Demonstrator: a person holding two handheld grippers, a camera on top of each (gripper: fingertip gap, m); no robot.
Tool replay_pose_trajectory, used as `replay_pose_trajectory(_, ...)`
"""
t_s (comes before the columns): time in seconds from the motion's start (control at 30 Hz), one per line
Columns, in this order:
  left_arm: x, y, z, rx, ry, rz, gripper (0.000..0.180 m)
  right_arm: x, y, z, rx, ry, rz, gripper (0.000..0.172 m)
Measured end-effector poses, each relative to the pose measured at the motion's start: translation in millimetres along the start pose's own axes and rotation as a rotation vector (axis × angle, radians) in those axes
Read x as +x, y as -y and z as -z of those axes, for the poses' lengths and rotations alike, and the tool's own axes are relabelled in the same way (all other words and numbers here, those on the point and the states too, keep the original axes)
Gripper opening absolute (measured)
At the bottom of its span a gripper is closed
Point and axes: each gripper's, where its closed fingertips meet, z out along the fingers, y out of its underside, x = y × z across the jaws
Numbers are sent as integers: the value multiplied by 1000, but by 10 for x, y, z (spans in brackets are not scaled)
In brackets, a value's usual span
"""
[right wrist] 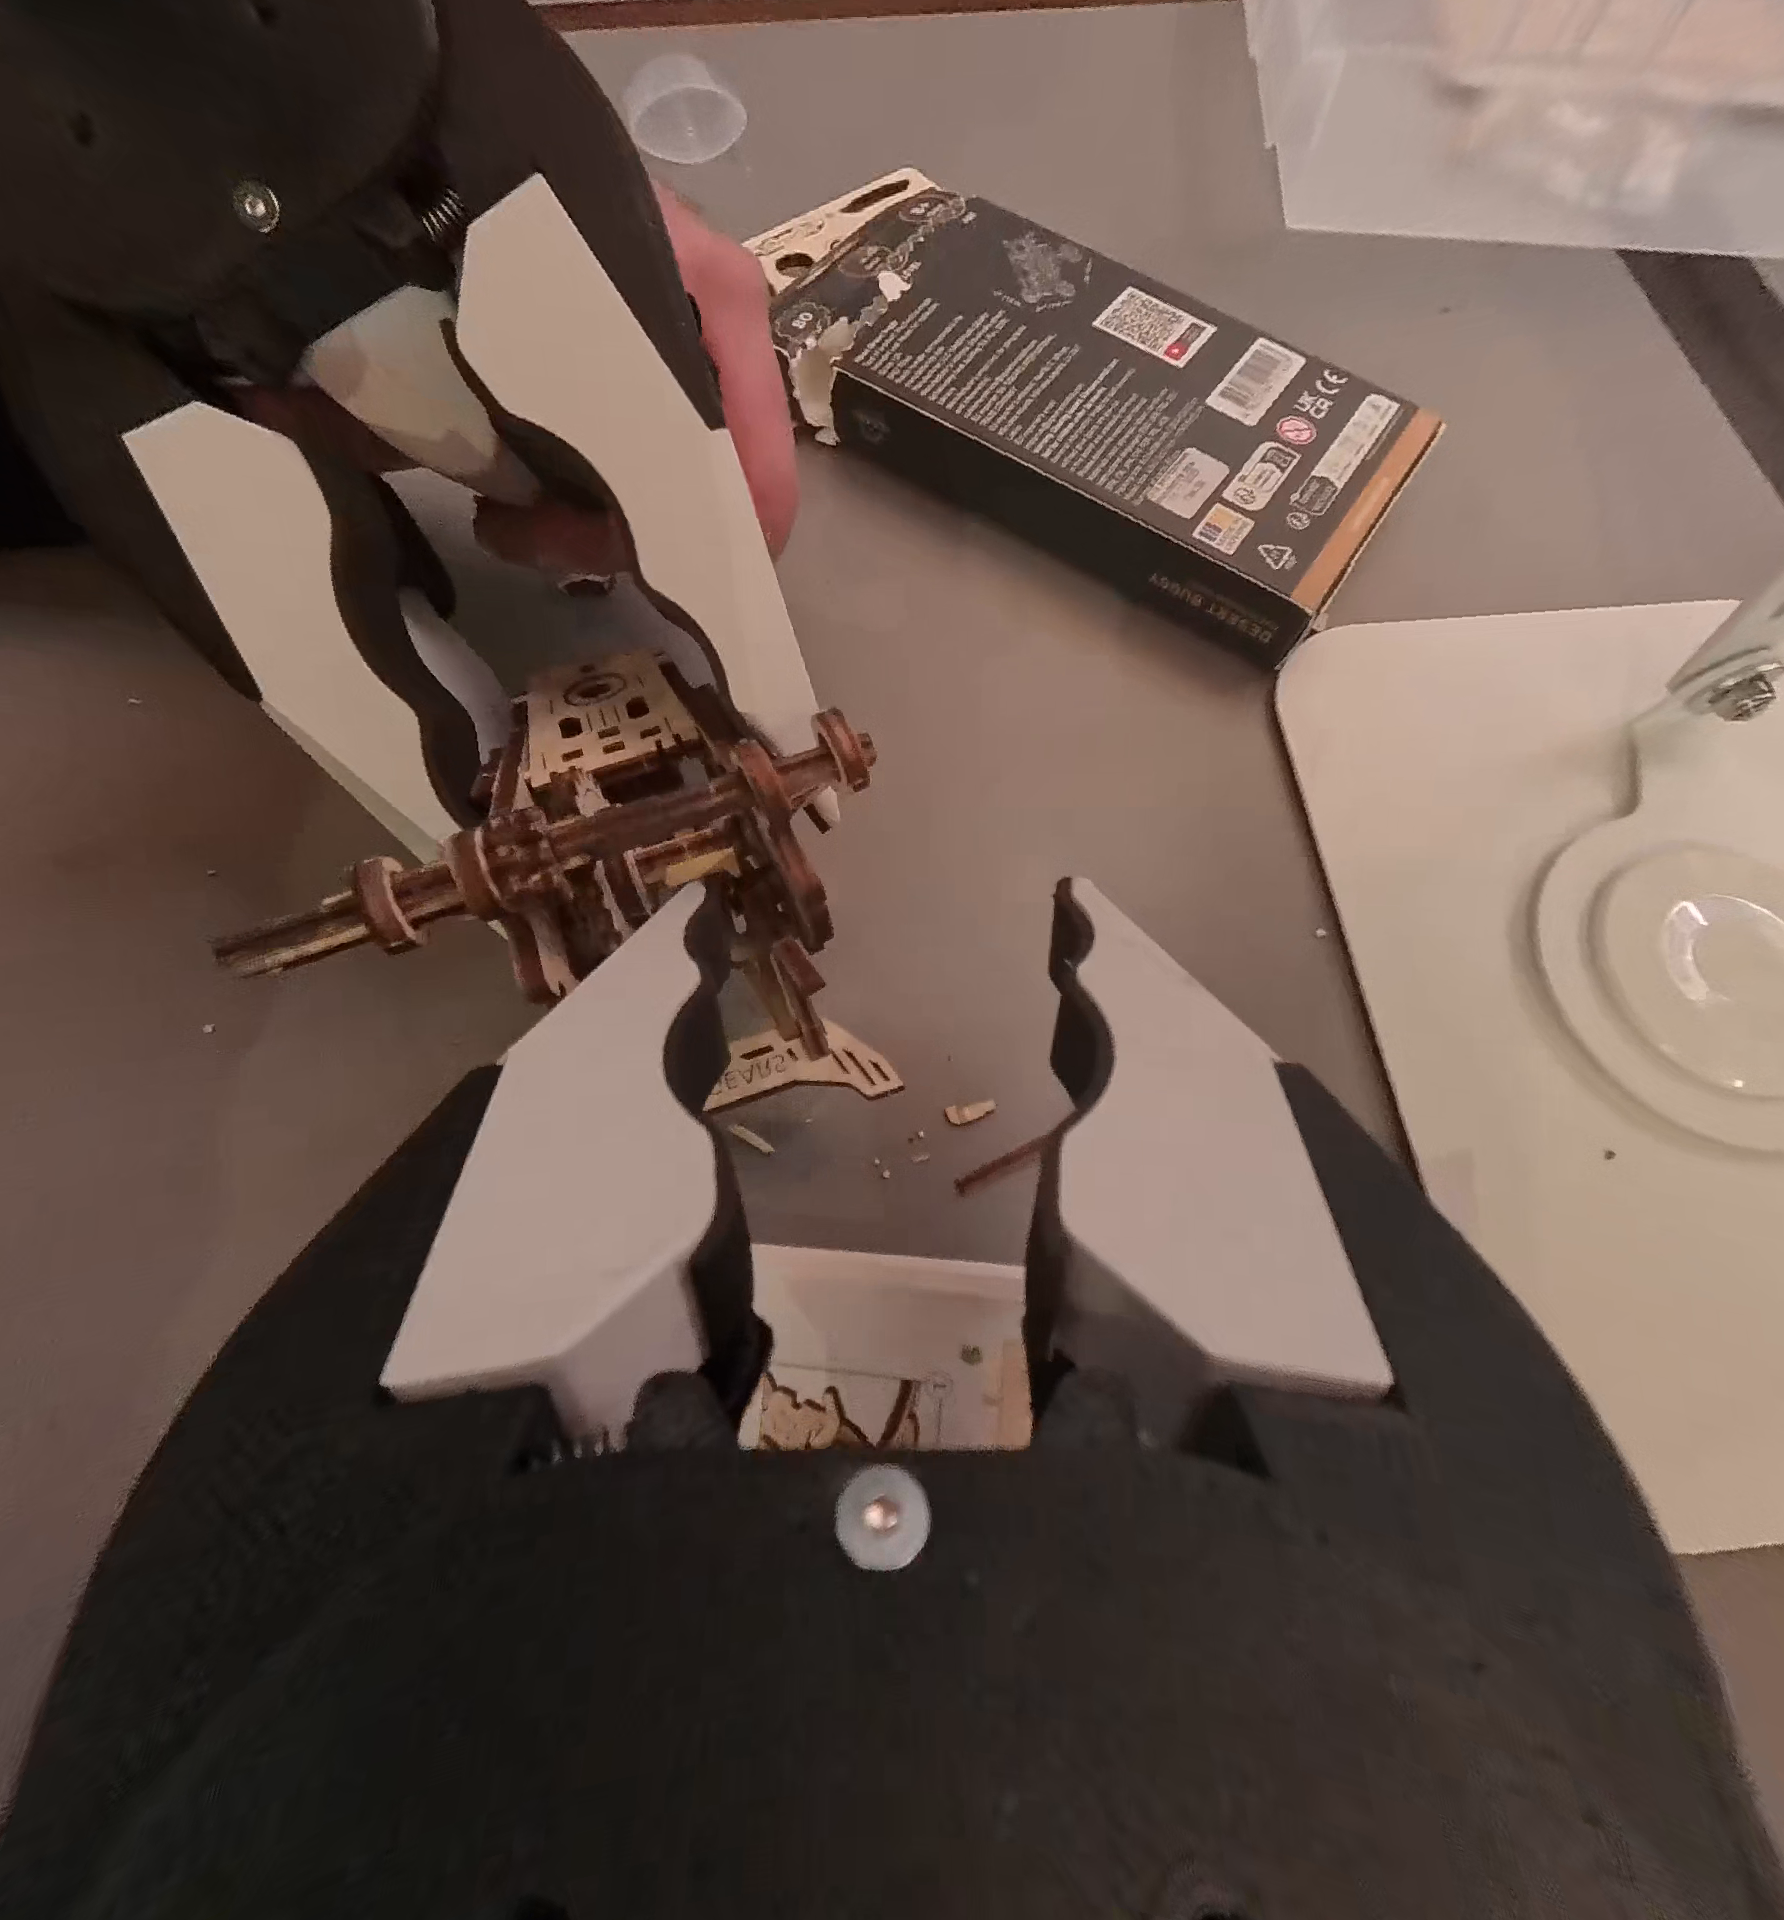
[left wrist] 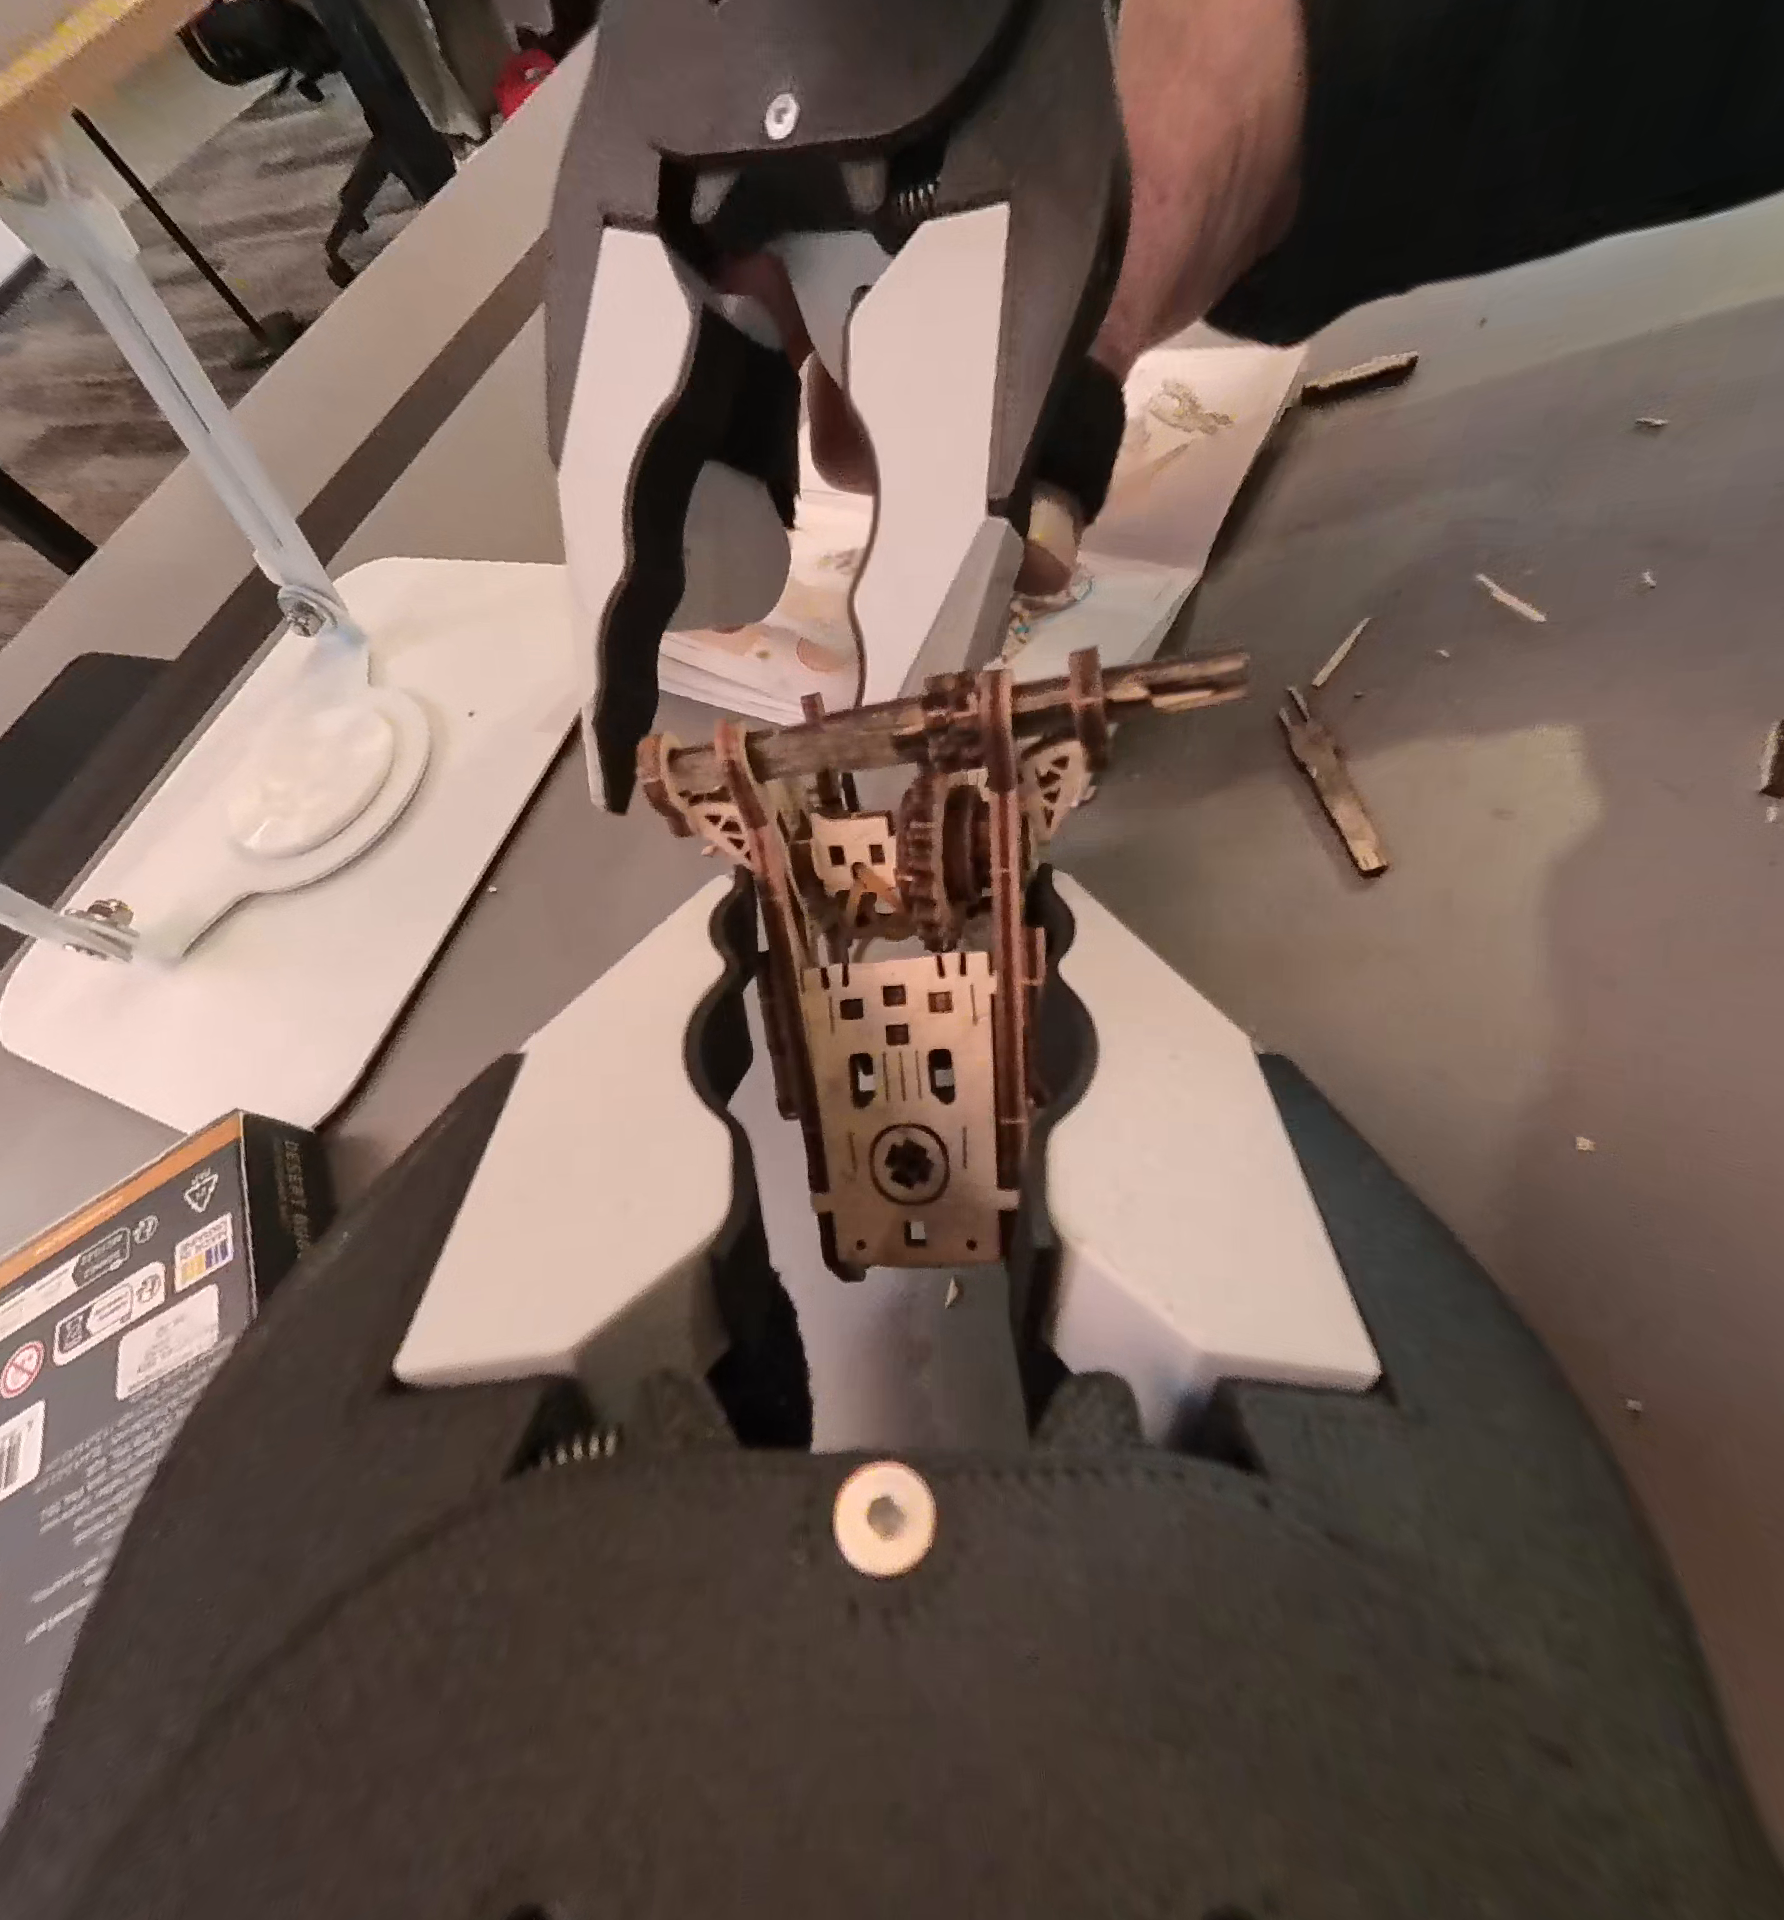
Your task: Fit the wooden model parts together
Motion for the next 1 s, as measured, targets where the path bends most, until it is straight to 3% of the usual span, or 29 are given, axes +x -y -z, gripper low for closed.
replay_pose_trajectory(0.03,2,6,1,5,-2,0,50,1,5,6,20,-9,-3,60)
replay_pose_trajectory(0.5,26,11,-22,4,17,-50,51,-10,-21,61,7,-11,-75,58)
replay_pose_trajectory(1.0,39,64,-20,36,12,-18,50,0,2,121,152,-89,-169,58)
